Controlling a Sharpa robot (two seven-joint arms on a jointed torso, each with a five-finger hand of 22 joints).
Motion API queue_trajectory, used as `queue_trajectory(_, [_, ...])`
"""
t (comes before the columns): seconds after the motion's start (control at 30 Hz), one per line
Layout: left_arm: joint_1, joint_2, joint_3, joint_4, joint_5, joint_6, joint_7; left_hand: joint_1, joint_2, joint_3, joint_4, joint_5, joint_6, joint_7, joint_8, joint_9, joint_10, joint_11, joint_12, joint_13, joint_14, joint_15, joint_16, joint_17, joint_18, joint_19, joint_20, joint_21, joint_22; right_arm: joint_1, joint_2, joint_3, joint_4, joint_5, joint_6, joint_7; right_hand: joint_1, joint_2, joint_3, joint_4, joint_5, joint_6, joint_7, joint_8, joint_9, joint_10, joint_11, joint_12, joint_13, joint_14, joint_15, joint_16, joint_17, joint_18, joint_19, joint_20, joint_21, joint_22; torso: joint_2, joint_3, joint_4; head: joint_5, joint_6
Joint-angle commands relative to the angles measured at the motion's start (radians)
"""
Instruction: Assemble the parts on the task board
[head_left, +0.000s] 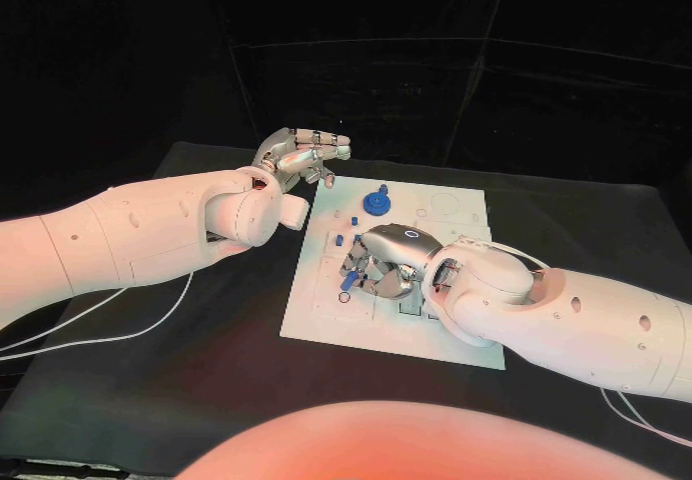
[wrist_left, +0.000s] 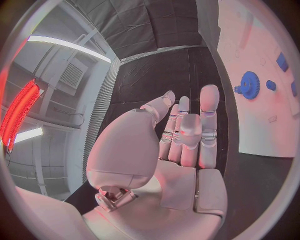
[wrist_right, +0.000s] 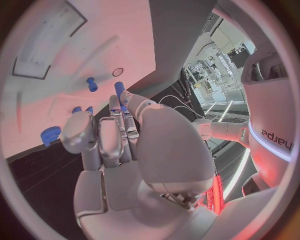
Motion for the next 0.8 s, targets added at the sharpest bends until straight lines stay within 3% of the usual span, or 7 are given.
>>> queue_trajectory(0.03, [0.001, 0.001, 0.001, 0.0, 0.002, 0.011, 0.002, -0.001, 0.01, -0.004, 0.0, 0.002, -0.008, 0.002, 0.005, -0.002, -0.008, -0.001, 0.005, 0.001, 0.0, 0.007, 0.004, -0.001, 0.015, 0.0, 0.005, -0.005, -0.001, -0.001, 0.004, 0.0, -0.004, -0.015, 0.032, -0.005, -0.009, -0.002, 0.002, 0.002, 0.006, 0.006, 0.001, -0.004, -0.001, 0.008, 0.0, -0.006, 0.001, 0.025, -0.007, 0.006, 0.0, -0.011, -0.003, -0.003, 0.002, 0.0, 0.0, -0.0004, 0.0002, 0.0, 0.0])
queue_trajectory(0.27, [0.001, 0.003, 0.001, -0.003, 0.002, 0.011, 0.002, -0.001, 0.01, -0.004, 0.0, 0.002, -0.008, 0.002, 0.005, -0.002, -0.008, -0.001, 0.005, 0.001, 0.0, 0.007, 0.004, -0.001, 0.015, 0.0, 0.005, -0.005, -0.001, -0.008, 0.015, -0.002, -0.017, -0.019, 0.04, -0.01, -0.009, -0.002, 0.002, 0.002, 0.006, 0.006, 0.001, -0.004, -0.001, 0.008, 0.0, -0.006, 0.001, 0.025, -0.007, 0.006, 0.0, -0.011, -0.003, -0.003, 0.002, 0.0, 0.0, 0.0008, 0.0017, 0.002, 0.0])
queue_trajectory(0.8, [0.001, 0.006, 0.0, -0.006, 0.002, 0.013, 0.0, -0.001, 0.01, -0.004, 0.0, 0.002, -0.008, 0.002, 0.005, -0.002, -0.008, -0.001, 0.005, 0.001, 0.0, 0.007, 0.004, -0.001, 0.015, 0.0, 0.005, -0.005, -0.001, -0.016, 0.027, -0.003, -0.023, -0.02, 0.063, -0.009, -0.012, -0.001, 0.001, 0.003, 0.006, 0.006, 0.001, -0.005, -0.001, 0.009, 0.0, -0.007, 0.001, 0.026, -0.007, 0.008, 0.001, -0.011, -0.003, -0.003, 0.002, 0.0, 0.0, -0.0005, 0.0008, 0.005, 0.0])
